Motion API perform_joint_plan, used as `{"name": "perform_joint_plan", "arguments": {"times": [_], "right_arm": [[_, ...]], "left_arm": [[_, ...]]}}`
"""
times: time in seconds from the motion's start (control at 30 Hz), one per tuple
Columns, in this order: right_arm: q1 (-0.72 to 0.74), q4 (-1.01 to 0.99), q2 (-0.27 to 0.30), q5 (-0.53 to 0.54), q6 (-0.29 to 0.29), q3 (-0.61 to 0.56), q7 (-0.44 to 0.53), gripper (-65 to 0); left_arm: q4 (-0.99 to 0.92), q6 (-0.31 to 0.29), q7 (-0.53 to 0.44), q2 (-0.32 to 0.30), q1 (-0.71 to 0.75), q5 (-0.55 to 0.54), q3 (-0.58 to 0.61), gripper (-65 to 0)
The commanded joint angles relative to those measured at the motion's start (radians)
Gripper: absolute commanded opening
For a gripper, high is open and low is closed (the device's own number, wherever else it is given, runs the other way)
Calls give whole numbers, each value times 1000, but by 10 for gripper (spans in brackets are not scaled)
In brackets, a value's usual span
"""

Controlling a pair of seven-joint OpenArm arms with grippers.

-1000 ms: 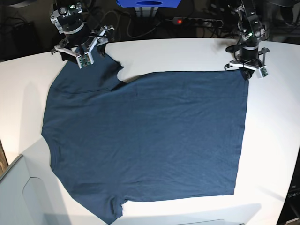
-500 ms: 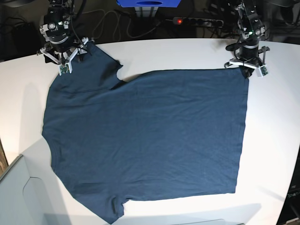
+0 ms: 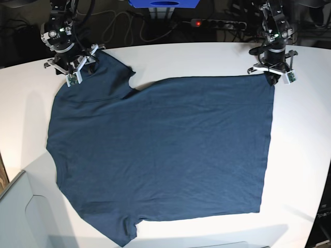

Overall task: Fold the T-shirt properly
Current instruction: 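Lower both grippers and pinch the shirt's shoulder and collar-side corners, then lift the held corners and pull them toward the hem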

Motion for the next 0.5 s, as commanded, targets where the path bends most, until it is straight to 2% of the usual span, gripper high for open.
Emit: {"name": "perform_joint_plan", "arguments": {"times": [0.0, 0.1, 0.47], "right_arm": [[-17, -12, -1, -52, 28, -1, -86, -458], [-14, -8, -1, -52, 28, -1, -86, -639], [-20, 130, -2, -53, 31, 89, -86, -649]], "left_arm": [[13, 2, 7, -9, 8, 1, -3, -650], [13, 2, 7, -9, 8, 1, -3, -650], [53, 2, 7, -10, 9, 5, -5, -650]]}}
